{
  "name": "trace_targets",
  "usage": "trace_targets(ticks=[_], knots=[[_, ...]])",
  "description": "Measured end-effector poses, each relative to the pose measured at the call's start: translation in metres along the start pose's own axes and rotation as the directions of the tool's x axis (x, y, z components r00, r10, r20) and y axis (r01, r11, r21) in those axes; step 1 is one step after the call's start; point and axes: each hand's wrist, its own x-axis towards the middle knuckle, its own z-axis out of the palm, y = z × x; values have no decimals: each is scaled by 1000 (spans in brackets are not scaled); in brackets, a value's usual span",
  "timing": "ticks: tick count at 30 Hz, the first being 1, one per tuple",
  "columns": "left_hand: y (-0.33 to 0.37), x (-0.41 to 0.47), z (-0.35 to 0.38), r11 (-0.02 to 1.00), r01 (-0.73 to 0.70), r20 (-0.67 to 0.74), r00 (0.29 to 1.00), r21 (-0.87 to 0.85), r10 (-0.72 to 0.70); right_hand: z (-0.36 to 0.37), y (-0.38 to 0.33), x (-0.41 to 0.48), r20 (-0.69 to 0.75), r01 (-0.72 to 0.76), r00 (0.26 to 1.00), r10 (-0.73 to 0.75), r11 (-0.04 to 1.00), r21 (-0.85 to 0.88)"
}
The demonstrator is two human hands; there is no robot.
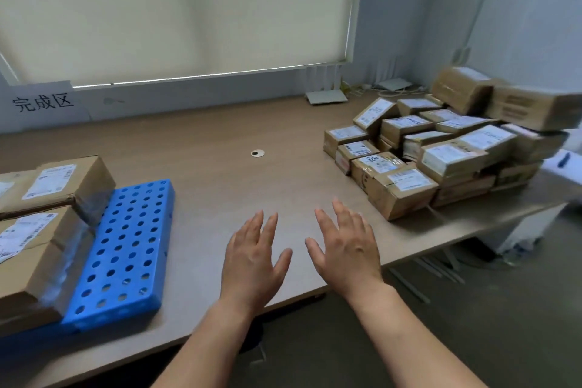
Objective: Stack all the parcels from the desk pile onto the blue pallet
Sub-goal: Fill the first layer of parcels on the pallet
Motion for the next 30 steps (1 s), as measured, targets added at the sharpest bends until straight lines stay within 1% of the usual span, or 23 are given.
trace_targets(ticks=[8, 12, 14, 18, 24, 27, 30], knots=[[102, 25, 49, 994, -107, 57, 993, 5, 107, -17, 113, -15, -55, -113, 992, 110, 991, -66], [136, 38, 66, 986, -163, 112, 981, 32, 158, -19, 151, -19, -82, -187, 980, 183, 981, -43], [151, 47, 76, 982, -186, 133, 974, 20, 182, -18, 169, -19, -88, -229, 970, 226, 973, -30], [180, 71, 101, 971, -240, 157, 958, -12, 239, -14, 206, -16, -100, -284, 956, 277, 957, -58], [244, 131, 144, 928, -353, 144, 919, -120, 368, -13, 288, 9, -135, -387, 918, 372, 915, -111], [283, 169, 162, 907, -397, 151, 897, -141, 416, -10, 338, 28, -134, -424, 904, 407, 892, -156], [320, 214, 182, 896, -422, 188, 877, -136, 441, -11, 386, 57, -132, -467, 883, 450, 869, -162]])
